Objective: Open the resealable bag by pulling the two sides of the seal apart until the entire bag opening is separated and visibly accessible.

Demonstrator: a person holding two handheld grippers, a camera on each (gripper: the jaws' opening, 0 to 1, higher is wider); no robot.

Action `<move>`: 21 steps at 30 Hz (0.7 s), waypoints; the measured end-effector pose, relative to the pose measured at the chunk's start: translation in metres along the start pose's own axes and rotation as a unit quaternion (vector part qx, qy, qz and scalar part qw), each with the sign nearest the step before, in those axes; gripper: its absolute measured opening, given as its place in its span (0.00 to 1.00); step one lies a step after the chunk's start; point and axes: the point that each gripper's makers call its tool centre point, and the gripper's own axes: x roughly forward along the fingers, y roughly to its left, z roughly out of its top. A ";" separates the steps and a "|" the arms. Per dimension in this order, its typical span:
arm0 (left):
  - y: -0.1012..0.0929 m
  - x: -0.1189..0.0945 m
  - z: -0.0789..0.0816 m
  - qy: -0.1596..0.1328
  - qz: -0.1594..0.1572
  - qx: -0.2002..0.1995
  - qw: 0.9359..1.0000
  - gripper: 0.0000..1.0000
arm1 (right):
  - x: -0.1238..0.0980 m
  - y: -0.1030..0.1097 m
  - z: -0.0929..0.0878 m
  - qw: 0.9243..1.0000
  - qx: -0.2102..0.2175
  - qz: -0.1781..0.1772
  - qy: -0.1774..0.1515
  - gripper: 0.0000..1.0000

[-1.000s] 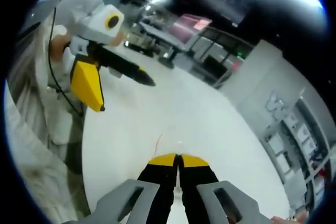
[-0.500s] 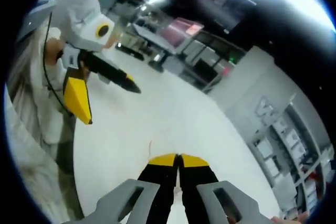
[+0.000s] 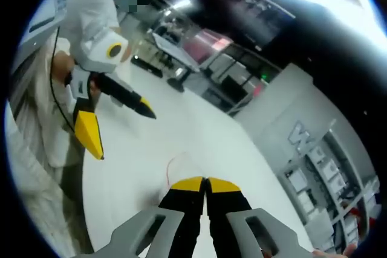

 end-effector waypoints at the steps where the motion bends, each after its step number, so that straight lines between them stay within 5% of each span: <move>1: 0.000 0.000 0.000 -0.001 0.000 0.000 1.000 1.00 | 0.000 0.000 0.001 1.000 -0.003 0.001 -0.001 0.00; 21: 0.003 -0.001 0.002 -0.002 0.004 0.002 1.000 1.00 | 0.006 -0.027 0.029 0.998 -0.070 -0.006 -0.009 0.00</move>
